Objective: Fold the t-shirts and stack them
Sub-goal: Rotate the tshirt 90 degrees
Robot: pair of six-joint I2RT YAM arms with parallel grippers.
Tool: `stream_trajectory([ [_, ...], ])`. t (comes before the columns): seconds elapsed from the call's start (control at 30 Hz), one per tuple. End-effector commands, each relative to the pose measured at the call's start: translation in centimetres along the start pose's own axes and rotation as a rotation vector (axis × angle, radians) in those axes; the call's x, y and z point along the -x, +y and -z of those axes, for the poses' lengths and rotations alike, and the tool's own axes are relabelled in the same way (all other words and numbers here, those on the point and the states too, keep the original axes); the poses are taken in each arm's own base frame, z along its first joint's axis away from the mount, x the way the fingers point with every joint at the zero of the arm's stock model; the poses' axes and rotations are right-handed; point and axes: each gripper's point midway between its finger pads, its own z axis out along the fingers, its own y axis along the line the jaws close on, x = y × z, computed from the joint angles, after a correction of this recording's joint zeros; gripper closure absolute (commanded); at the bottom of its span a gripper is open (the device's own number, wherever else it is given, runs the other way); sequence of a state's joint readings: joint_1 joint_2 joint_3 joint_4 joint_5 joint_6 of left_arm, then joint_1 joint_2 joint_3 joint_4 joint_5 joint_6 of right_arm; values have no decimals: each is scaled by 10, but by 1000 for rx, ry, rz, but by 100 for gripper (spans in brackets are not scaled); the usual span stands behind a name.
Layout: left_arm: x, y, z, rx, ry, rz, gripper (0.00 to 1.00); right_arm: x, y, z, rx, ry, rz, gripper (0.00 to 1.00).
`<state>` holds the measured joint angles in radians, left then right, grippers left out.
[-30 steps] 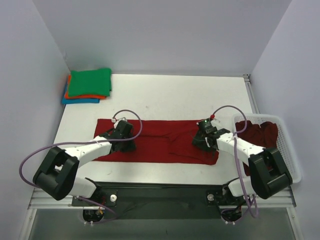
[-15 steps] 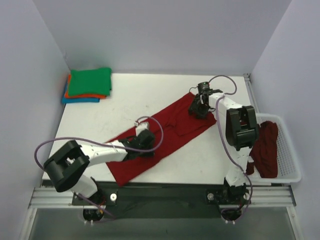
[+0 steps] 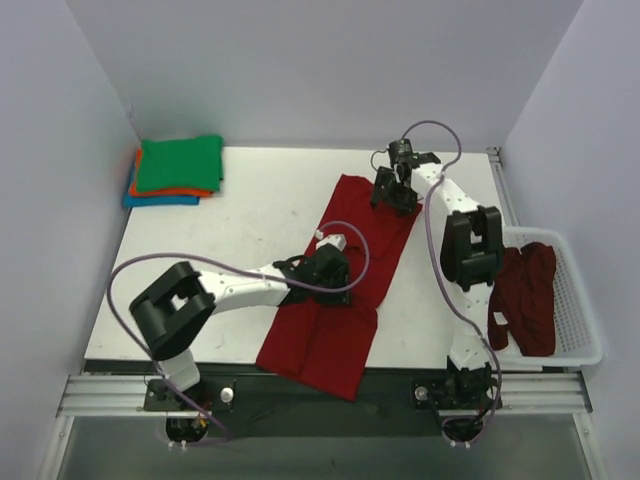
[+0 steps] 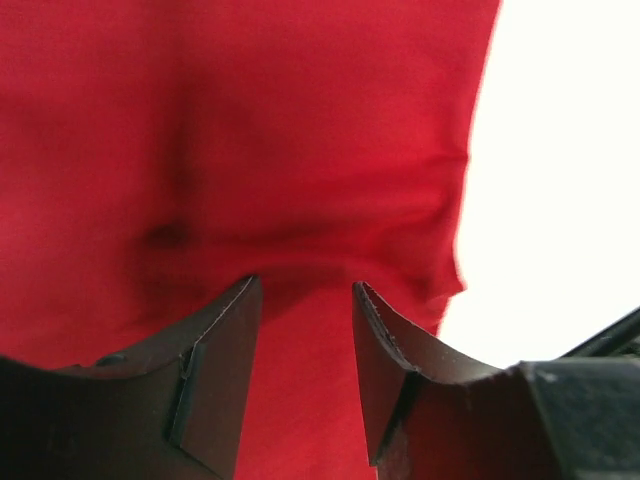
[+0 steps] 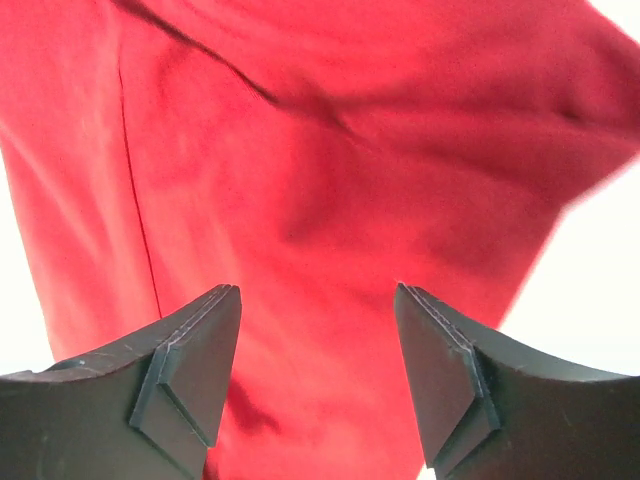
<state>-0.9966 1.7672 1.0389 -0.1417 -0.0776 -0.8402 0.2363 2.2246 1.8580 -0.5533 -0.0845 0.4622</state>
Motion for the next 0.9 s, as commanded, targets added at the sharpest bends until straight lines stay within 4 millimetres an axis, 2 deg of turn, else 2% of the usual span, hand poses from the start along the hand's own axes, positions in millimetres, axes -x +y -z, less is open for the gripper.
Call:
stream_trajectory([
  [0.0,17,31,40,56,-67,-109,47,16,-16,80,-74,-142,8,36],
  [0.03,12,40,45,74,-60,-117,47,10,-20,82,-81,-140,-3,36],
  [0.07,0,52,47,90,-37,-130,47,-5,-25,76,-86,-120,-13,36],
  [0.17,-18,60,61,77,-15,-150,48,-25,-20,79,-51,-110,-39,36],
  [0.2,-29,69,66,88,6,-145,48,-38,-23,72,-52,-88,-50,36],
  [0.3,-48,81,73,107,45,-139,52,-56,-20,56,-53,-54,-35,37],
  [0.43,-74,83,76,97,101,-159,54,-69,-15,36,-50,2,-17,38],
  [0.57,-104,84,73,114,181,-179,58,-71,-13,18,-63,30,-1,39],
  [0.6,-109,83,72,116,192,-173,59,-75,-17,9,-78,50,-1,39],
  [0.67,-121,76,72,102,222,-194,60,-71,-17,3,-79,53,12,39],
  [0.73,-127,66,73,76,233,-199,60,-66,-19,-6,-85,65,17,39],
  [0.83,-121,55,71,56,224,-210,60,-59,-24,-22,-89,93,32,39],
  [0.87,-113,46,70,45,209,-212,60,-45,-20,-20,-79,74,36,39],
])
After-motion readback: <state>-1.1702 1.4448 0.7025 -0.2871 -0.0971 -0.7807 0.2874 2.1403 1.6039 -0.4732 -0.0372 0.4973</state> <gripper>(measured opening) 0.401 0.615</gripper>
